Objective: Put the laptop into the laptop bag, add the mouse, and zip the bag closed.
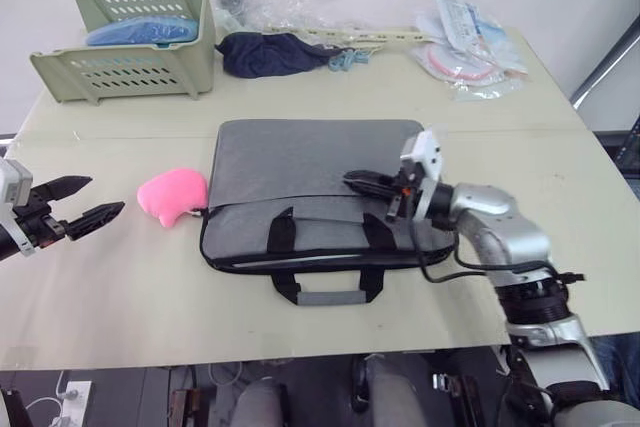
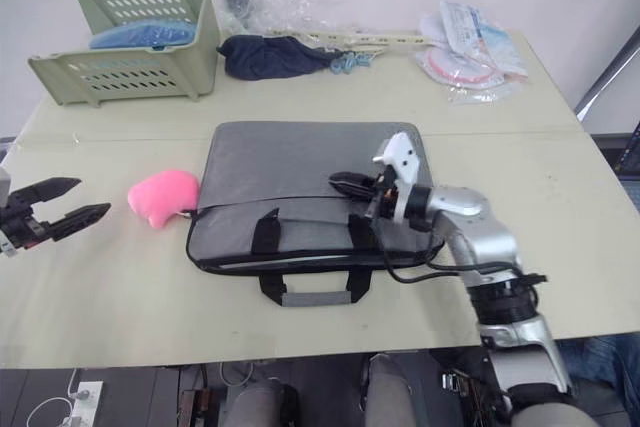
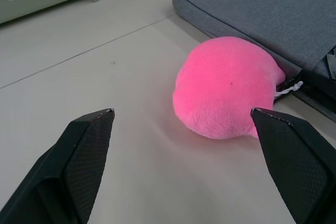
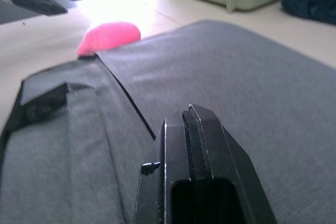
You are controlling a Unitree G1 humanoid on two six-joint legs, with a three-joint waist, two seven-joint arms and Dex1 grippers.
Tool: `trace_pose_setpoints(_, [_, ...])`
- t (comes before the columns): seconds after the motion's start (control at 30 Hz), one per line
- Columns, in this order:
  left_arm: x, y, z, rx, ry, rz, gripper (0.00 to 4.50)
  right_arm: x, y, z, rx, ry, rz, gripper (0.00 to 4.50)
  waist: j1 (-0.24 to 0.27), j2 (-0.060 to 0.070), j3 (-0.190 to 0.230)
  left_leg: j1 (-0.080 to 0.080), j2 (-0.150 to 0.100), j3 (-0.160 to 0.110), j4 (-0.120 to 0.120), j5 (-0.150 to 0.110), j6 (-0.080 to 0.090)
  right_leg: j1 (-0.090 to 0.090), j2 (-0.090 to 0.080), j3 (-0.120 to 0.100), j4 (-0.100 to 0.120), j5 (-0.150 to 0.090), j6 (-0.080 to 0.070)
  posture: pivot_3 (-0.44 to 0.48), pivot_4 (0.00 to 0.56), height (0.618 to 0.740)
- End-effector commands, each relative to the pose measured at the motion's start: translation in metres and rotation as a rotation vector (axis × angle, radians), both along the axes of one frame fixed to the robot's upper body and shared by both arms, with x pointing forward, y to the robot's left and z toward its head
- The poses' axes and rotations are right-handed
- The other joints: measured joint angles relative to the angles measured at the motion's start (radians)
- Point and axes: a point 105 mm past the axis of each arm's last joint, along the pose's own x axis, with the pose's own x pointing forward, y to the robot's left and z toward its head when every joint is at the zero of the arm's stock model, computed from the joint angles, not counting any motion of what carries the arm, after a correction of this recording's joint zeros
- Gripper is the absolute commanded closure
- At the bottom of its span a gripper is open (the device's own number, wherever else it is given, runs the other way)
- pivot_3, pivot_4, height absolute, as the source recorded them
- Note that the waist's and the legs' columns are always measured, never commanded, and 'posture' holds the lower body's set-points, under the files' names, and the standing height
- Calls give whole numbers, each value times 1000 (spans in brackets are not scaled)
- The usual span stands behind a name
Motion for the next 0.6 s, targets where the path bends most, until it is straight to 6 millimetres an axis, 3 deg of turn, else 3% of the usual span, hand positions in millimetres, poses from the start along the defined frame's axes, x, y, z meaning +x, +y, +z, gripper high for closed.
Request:
trace_pose_setpoints(0.03, [-1,-3,16,0,-53,-11,0,2,5,-6,-34,-28,25,4452,-5,0,0,0,0,0,0,0,0,0,0,0,0,0,0,0,150,740])
trace_pose_setpoints(0.13, [3,-9,19,-7,-43,-34,0,4,8,-42,-182,19,40,4452,-16,-1,0,2,0,0,0,0,0,1,0,0,1,0,0,0,150,740])
trace_pose_setpoints(0.2, [6,-14,21,-3,-38,-55,0,3,7,-55,-221,47,45,4452,-22,-2,-1,4,0,1,0,0,0,3,0,1,1,0,0,0,150,740])
trace_pose_setpoints(0.37, [14,-34,23,4,4,-131,0,1,5,-55,-189,68,42,4452,-22,-4,-3,10,1,2,-1,0,-1,6,0,3,3,-1,-1,0,150,740])
trace_pose_setpoints(0.47, [31,-44,10,84,59,-139,0,1,5,-53,-185,61,37,4452,-16,-6,-4,11,1,2,-1,0,-2,7,0,3,4,-1,-1,0,150,740])
trace_pose_setpoints(0.6, [51,-46,8,116,71,-113,0,1,5,-52,-184,60,33,4452,-18,-7,-5,13,1,3,-1,0,-2,9,0,3,4,-1,-1,0,150,740])
